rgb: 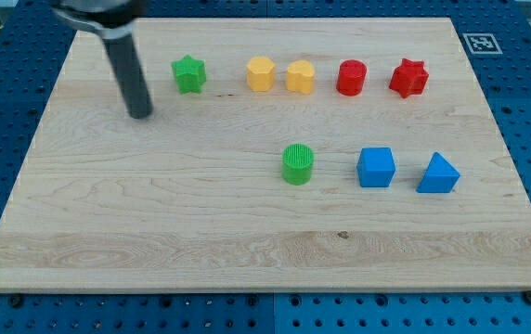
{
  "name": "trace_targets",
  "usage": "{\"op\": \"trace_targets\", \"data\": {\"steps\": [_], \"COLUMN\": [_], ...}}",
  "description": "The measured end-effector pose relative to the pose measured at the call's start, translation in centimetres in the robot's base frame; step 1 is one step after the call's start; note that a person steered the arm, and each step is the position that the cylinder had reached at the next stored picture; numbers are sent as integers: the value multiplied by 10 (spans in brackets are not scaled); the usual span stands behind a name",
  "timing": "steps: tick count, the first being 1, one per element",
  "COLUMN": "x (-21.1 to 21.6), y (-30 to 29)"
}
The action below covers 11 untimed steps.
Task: Move the green star diagonal to yellow hexagon
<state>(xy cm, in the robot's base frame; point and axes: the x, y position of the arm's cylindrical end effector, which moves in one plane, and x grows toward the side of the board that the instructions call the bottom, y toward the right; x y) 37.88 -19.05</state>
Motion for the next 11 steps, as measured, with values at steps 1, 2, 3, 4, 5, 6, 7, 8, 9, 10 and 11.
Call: {"op": "trace_targets", "data": {"steps": [1,2,3,4,5,6,7,8,9,10,11], "x": [-62,-106,-108,-98,-84,-64,-46,-36,-22,-16,-16], "y": [2,47,70,69,69,69,75,113,135,135,118]}}
